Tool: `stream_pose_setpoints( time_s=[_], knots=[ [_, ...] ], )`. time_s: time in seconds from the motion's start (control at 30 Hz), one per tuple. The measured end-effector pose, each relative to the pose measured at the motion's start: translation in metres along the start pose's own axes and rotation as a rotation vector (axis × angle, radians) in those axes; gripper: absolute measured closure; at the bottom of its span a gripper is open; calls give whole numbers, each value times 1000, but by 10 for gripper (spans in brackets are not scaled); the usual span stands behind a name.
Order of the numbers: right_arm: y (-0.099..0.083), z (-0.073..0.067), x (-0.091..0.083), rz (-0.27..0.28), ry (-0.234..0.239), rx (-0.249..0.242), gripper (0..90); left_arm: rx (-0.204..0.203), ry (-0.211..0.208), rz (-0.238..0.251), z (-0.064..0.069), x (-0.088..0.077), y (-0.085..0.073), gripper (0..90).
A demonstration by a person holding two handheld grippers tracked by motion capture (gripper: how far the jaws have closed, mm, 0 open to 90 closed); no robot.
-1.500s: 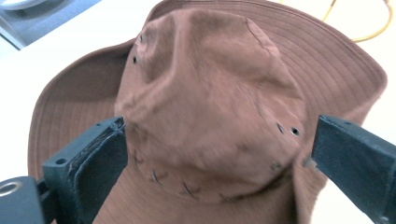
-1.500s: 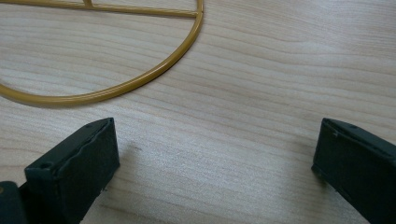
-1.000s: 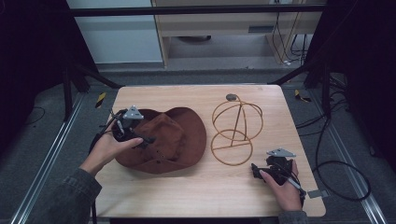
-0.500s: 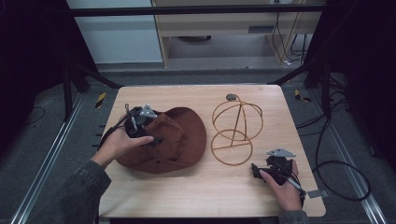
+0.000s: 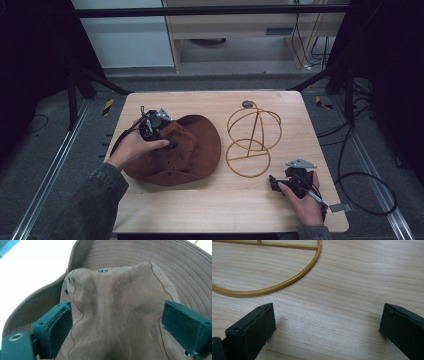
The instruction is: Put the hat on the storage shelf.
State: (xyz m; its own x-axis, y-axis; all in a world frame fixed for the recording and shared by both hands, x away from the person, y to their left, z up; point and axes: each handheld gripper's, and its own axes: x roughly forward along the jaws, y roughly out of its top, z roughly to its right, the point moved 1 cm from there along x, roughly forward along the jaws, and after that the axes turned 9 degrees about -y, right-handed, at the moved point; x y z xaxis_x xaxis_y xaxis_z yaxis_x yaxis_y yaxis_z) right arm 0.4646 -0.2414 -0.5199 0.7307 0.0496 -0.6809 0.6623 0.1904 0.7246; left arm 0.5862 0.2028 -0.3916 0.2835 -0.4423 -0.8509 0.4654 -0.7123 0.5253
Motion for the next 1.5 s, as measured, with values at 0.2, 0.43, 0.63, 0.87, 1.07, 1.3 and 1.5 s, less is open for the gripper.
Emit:
stream_pose_setpoints(
  time_s=[0.2,0.43,0.63,0.87,1.07,1.3,1.5],
  knots=[
    [0,0,0,0,0,-1,4,0,3,-13,0,8,1,146],
    [0,0,0,1,0,-1,4,2,3,-53,-2,16,1,209],
    [0,0,0,0,1,-2,4,-13,-11,-66,-3,20,0,307],
    [0,0,0,1,1,-1,4,-31,-9,-74,-4,20,1,532],
    [0,0,0,1,2,-3,4,-20,-22,-80,-5,20,0,780],
    [0,0,0,1,3,-3,4,-25,-23,-80,-5,13,0,875],
    [0,0,0,1,3,-3,4,-2,-10,-50,1,-2,3,880]
  ],
)
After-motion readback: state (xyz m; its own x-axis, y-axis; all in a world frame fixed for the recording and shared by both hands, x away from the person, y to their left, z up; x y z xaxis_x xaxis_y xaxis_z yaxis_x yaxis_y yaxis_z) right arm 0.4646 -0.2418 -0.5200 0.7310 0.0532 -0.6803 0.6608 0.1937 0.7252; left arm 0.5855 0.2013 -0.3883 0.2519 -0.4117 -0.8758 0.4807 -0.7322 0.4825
